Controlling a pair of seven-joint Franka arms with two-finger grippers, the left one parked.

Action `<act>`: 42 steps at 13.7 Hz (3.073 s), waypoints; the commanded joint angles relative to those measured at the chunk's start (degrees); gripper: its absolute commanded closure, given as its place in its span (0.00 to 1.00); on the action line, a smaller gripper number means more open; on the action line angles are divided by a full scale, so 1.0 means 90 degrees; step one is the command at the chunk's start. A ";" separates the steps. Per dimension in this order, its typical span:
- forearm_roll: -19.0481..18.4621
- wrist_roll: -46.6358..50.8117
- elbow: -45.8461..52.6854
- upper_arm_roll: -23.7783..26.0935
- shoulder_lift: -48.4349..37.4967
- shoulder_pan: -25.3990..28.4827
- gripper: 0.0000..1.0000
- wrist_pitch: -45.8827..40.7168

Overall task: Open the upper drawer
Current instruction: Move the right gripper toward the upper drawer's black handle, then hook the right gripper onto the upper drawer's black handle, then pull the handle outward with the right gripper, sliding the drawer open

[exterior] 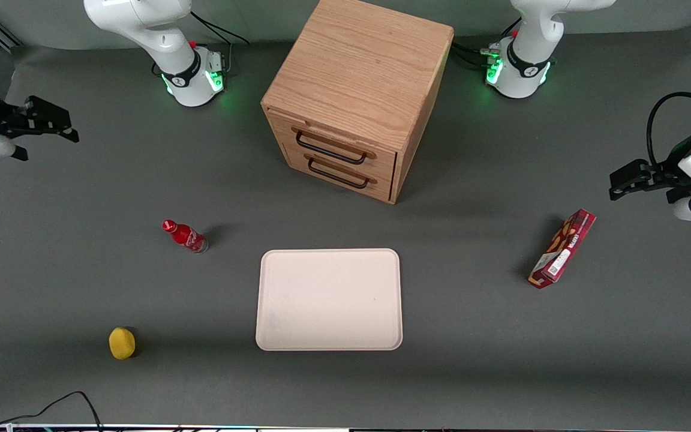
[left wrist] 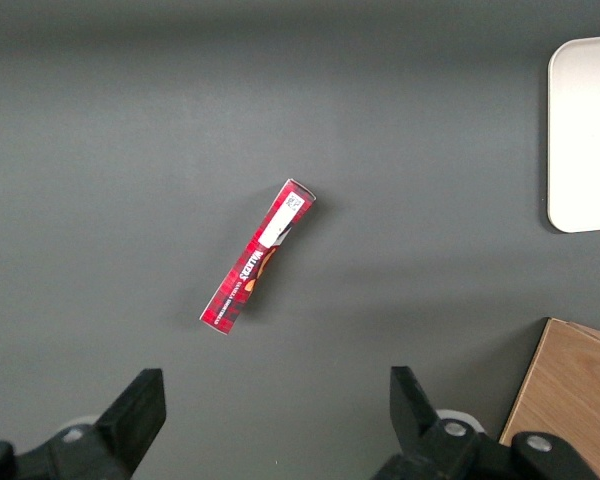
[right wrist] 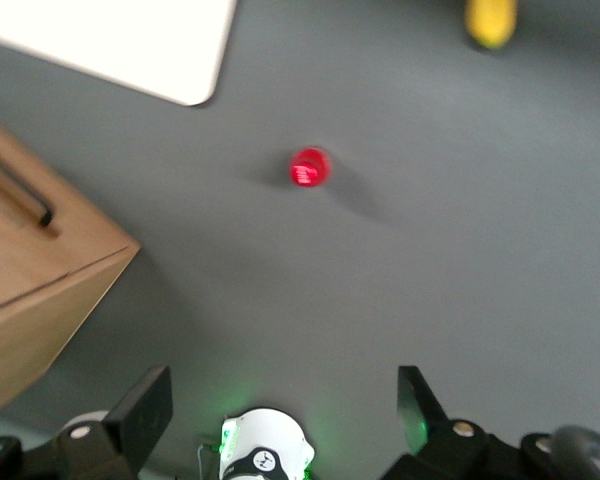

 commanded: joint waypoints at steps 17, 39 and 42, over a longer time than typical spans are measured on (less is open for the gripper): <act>0.1585 -0.2106 -0.1213 0.3166 0.1768 0.0112 0.00 0.2507; 0.1087 -0.0670 -0.1118 0.3763 0.2949 0.0200 0.00 0.4238; 0.1029 -0.0738 -0.0611 0.3401 0.3212 0.0229 0.00 0.4014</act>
